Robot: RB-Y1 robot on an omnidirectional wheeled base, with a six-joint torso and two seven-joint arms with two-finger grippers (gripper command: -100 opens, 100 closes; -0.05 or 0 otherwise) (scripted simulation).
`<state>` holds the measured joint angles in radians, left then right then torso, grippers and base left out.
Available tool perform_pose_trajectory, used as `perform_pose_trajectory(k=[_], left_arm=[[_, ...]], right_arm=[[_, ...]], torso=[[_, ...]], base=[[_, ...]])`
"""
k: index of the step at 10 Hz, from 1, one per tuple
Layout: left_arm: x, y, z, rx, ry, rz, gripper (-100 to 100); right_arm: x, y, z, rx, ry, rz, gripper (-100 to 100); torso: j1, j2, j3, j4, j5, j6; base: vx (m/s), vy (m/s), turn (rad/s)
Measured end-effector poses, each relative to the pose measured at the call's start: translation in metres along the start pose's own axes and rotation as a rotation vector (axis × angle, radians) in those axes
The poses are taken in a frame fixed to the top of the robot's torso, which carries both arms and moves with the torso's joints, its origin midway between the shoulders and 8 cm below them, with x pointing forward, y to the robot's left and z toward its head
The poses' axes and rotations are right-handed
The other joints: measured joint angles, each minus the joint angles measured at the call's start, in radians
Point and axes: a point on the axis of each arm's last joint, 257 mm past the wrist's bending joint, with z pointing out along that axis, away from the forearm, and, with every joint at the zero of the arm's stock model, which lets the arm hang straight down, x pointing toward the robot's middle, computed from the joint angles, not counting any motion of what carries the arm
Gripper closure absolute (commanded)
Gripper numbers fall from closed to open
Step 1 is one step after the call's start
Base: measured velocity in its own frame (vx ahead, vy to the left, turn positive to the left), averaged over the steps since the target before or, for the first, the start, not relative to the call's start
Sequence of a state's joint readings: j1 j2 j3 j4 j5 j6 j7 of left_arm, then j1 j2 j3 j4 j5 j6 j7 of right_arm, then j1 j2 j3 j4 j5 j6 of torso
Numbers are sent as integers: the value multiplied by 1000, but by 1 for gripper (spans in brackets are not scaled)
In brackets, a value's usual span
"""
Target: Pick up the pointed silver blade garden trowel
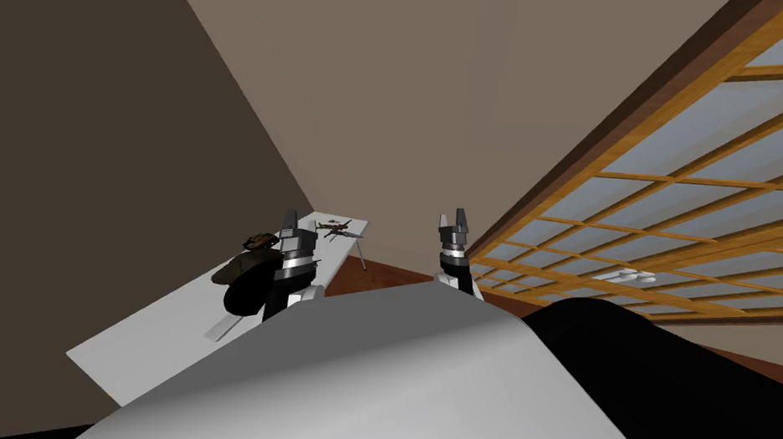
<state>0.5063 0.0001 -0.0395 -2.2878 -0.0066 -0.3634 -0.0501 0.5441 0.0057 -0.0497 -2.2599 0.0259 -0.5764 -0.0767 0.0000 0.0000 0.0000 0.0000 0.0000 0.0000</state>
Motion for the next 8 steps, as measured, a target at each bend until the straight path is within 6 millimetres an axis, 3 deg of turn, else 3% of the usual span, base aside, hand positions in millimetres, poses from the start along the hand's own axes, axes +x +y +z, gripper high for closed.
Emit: perform_pose_trajectory(k=[4,8], left_arm=[[3,19,3,-74,57,15,-100],[2,41,5,-161,88,16,-100]], right_arm=[[0,0,0,0,0,0,0],[0,0,0,0,0,0,0]], torso=[[-6,2,1,0,-1,0],[-2,1,1,0,0,0]], base=[[-29,-87,-77],[-14,-35,-57]])
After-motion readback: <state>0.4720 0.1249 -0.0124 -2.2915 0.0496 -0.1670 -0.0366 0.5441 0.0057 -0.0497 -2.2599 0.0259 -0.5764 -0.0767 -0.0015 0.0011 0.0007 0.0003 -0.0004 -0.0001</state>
